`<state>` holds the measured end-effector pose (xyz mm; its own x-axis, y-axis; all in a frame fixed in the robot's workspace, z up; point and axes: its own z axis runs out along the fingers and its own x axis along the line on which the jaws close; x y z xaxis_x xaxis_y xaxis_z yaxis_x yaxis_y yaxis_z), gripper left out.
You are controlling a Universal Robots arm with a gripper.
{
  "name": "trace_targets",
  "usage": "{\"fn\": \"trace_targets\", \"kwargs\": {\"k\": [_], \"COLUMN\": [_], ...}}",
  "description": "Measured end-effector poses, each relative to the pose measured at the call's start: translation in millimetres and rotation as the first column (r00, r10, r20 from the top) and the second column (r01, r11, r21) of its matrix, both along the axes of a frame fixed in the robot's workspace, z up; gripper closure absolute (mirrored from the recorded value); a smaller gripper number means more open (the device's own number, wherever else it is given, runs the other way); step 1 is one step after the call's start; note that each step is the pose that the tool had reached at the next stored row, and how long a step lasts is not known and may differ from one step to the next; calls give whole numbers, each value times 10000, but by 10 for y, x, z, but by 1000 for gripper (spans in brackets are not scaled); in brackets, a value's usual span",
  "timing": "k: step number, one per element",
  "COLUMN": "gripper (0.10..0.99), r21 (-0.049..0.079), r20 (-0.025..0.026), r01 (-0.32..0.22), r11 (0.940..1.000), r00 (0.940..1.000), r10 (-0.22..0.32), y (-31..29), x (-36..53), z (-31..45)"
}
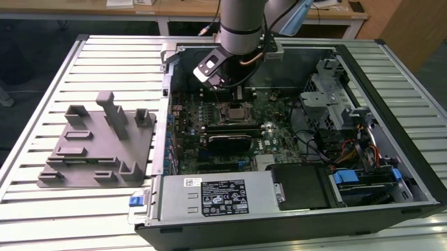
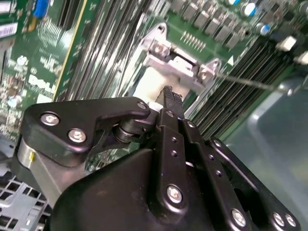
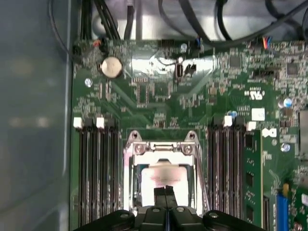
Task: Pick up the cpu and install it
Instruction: 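Close the cpu cover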
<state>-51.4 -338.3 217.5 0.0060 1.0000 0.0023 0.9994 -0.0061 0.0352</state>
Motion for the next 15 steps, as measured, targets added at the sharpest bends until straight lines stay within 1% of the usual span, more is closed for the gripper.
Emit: {"fn": "trace_targets", "kwargs": {"k": [2,6,8,11,13,15], "gripper": [980,980,980,980,980,980], "r21": [-1,0,0,0,1,0], "r20": [0,0,0,0,1,1], "r01": [1,0,-112,-628,-988,-1345], "r11": [10000,10000,9999,9980,9951,9909], "r00": [10000,10000,9999,9980,9951,9909], "r10": [-1,0,112,628,988,1345], "y": [-1,0,0,0,0,0], "x": [-23,-23,-23,-24,-23,-24], "z": [-8,-9,-9,-9,-10,-11]}}
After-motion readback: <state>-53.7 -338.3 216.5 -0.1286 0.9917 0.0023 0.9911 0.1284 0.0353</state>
